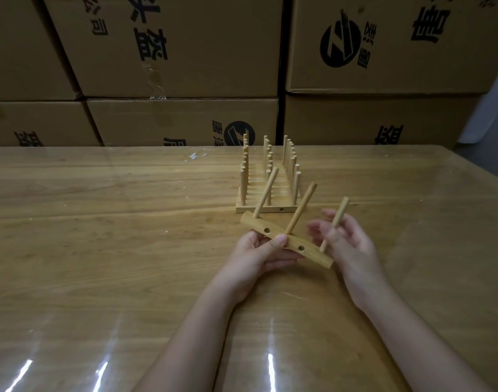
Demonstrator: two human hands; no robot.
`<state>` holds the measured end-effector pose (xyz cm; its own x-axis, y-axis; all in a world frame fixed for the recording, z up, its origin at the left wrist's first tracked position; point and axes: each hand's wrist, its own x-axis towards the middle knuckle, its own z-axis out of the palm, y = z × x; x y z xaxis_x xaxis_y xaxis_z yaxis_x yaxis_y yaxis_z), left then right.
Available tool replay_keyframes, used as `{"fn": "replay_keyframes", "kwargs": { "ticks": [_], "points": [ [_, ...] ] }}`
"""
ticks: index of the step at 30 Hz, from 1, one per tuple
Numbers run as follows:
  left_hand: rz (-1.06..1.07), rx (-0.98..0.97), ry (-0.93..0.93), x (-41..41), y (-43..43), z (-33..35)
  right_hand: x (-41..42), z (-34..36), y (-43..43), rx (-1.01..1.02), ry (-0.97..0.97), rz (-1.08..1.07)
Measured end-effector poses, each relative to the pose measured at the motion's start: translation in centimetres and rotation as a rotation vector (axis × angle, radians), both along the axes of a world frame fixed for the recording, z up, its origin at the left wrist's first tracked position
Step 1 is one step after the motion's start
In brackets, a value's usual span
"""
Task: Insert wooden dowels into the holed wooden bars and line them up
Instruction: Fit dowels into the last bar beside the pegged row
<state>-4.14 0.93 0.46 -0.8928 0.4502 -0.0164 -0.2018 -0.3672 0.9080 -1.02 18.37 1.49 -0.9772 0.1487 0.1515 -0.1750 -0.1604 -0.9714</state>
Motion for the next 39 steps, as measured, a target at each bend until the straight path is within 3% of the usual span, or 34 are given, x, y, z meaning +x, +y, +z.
{"fn": "replay_keyframes", "kwargs": {
  "ticks": [10, 18, 39],
  "points": [
    [-0.056, -0.147, 0.043, 0.3, 0.3, 0.2, -0.1, 1.3, 1.2, -0.176, 0.103, -0.046],
    [-0.079, -0.212, 0.080, 0.5, 0.4, 0.3, 0.2, 1.2, 1.4, -0.053, 0.093, -0.045],
    [-0.078, -0.250, 0.160, 0.8, 0.7, 0.4, -0.3, 0.8, 0.9, 0.008, 0.114, -0.173]
  ]
}}
